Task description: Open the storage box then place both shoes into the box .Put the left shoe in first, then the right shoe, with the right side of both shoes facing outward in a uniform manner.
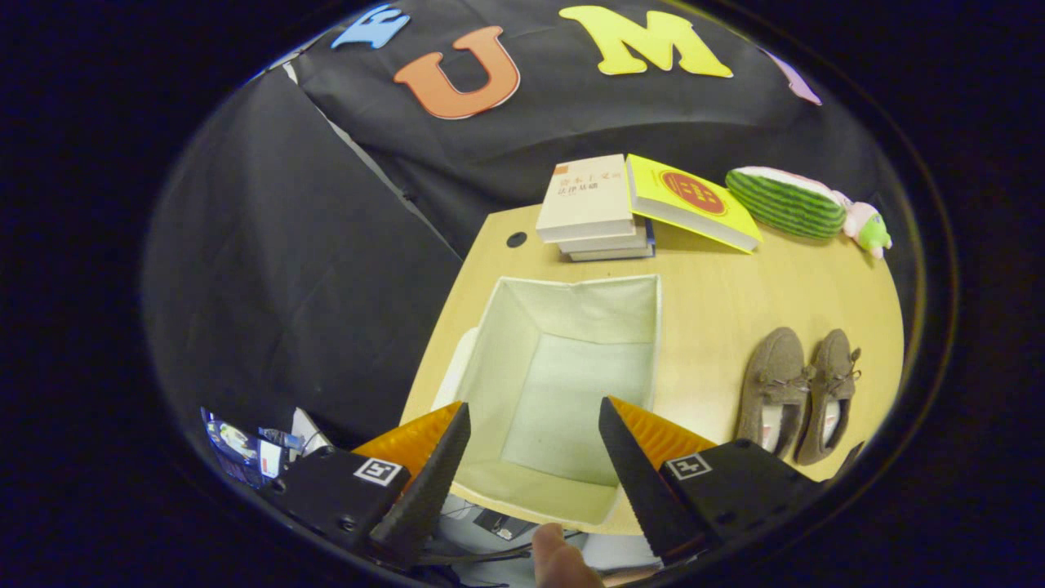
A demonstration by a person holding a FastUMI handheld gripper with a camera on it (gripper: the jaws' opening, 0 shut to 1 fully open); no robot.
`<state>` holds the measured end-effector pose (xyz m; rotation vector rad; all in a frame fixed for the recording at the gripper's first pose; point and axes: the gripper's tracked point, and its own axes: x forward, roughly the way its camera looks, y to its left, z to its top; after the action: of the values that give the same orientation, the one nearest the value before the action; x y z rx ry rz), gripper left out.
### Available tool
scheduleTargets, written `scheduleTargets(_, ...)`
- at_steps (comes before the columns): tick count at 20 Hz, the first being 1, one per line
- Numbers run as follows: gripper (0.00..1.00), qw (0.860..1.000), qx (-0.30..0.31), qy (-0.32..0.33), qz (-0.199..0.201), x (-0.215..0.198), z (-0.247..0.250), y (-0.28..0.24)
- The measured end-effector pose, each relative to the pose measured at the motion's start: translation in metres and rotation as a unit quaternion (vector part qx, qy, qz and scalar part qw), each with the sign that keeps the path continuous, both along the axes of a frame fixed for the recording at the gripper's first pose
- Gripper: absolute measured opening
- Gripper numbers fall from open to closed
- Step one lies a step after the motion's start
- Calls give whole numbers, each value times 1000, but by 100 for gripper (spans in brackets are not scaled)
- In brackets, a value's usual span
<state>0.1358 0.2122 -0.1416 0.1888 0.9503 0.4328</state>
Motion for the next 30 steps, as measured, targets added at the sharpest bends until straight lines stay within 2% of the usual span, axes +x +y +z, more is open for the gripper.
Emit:
scheduleTargets(11, 100, 994, -74, 38, -68, 5, -47, -134)
scheduleTargets(14, 100, 988, -107, 55, -96, 7, -69, -174)
scheduleTargets(18, 100, 978, -113, 112, -134, 6, -103, -214)
scheduleTargets(23, 99, 970, -130, 120, -167, 21, -132, -253)
scheduleTargets(27, 77, 971, -111, 127, -171, 38, -151, -258)
scheduleTargets(30, 29, 966, -109, 161, -171, 37, -171, -261)
